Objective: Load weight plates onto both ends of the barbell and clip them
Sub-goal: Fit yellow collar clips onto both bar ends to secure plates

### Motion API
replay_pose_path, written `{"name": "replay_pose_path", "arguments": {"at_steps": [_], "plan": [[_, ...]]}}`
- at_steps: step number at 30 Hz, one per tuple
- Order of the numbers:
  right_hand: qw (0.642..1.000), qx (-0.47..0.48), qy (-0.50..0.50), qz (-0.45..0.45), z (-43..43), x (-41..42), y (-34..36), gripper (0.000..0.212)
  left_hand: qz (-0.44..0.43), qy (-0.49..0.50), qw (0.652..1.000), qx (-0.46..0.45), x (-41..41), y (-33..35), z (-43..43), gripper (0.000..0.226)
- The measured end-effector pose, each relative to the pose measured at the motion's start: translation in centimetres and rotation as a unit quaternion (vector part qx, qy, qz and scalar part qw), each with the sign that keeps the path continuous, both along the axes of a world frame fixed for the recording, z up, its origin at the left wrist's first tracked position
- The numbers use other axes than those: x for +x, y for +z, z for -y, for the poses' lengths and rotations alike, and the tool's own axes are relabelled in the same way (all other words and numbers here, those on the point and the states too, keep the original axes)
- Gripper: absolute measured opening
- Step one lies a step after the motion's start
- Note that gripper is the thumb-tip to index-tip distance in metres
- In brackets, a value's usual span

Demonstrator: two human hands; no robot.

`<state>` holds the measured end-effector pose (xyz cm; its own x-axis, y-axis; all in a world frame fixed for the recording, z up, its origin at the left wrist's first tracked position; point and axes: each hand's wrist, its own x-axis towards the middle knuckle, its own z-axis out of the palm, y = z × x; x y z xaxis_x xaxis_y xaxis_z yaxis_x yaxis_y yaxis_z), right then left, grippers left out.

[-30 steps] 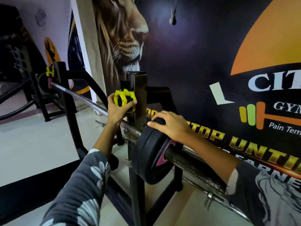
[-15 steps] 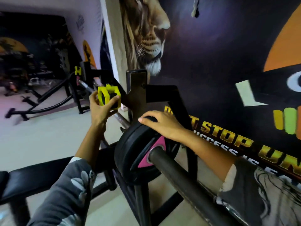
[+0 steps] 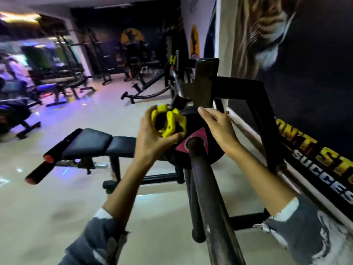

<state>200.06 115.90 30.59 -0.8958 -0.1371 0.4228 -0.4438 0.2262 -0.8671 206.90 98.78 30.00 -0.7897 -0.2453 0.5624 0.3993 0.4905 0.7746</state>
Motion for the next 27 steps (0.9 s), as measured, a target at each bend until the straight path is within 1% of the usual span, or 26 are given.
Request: {"name": "replay_pose_path", "arguments": {"at_steps": [2,5,8,10,11,13,14,15,17,18,19,20,21,23,25,27], "plan": [[0.999,0.007,0.047,0.018,0.1,3.1,0.9,0.049,0.008,0.017,0.998,-0.052,2.5,-0.9,-1.5,0.090],[0.991,-0.029,0.112,0.061,-0.9,7.9,1.7,0.042,0.008,0.037,0.994,-0.104,6.5,-1.7,-3.9,0.091],[0.987,-0.019,0.128,0.095,-3.0,12.5,1.4,0.032,-0.006,0.058,0.987,-0.147,10.9,-2.3,-6.3,0.095],[0.987,-0.010,0.127,0.095,-4.4,14.7,0.9,0.021,-0.011,0.061,0.986,-0.156,13.3,-2.8,-7.5,0.097],[0.988,-0.008,0.123,0.089,-5.3,15.7,0.8,0.018,-0.006,0.053,0.987,-0.153,14.4,-3.1,-8.0,0.098],[0.990,-0.008,0.120,0.076,-7.1,17.4,0.6,0.017,0.007,0.000,0.994,-0.110,16.7,-3.0,-9.2,0.100],[0.990,-0.012,0.122,0.072,-8.0,18.5,0.7,0.016,0.016,-0.042,0.997,-0.062,17.8,-2.8,-9.7,0.098],[0.989,-0.020,0.127,0.070,-8.9,19.3,0.9,0.016,0.030,-0.084,0.996,-0.006,18.7,-2.5,-10.0,0.092],[0.987,-0.030,0.141,0.072,-10.4,21.1,1.1,0.016,0.075,-0.139,0.985,0.075,20.5,-1.8,-10.5,0.062],[0.985,-0.029,0.155,0.071,-11.0,22.0,1.1,0.016,0.099,-0.151,0.980,0.085,21.3,-1.5,-10.6,0.046],[0.983,-0.030,0.166,0.071,-11.6,22.8,0.9,0.016,0.121,-0.158,0.977,0.080,22.1,-1.2,-10.6,0.035],[0.981,-0.034,0.176,0.072,-12.1,23.3,0.8,0.018,0.141,-0.169,0.973,0.069,22.7,-1.1,-10.6,0.028],[0.979,-0.040,0.183,0.078,-12.5,23.9,0.3,0.019,0.158,-0.177,0.969,0.063,23.4,-1.4,-10.6,0.026],[0.976,-0.061,0.187,0.094,-13.1,24.9,-0.6,0.018,0.172,-0.182,0.965,0.080,25.0,-1.9,-11.0,0.026],[0.973,-0.092,0.181,0.110,-13.3,25.9,-1.8,0.017,0.166,-0.184,0.962,0.114,26.5,-2.9,-11.5,0.025],[0.974,-0.094,0.169,0.115,-13.3,26.8,-3.6,0.020,0.156,-0.177,0.960,0.151,27.7,-4.5,-12.3,0.028]]}}
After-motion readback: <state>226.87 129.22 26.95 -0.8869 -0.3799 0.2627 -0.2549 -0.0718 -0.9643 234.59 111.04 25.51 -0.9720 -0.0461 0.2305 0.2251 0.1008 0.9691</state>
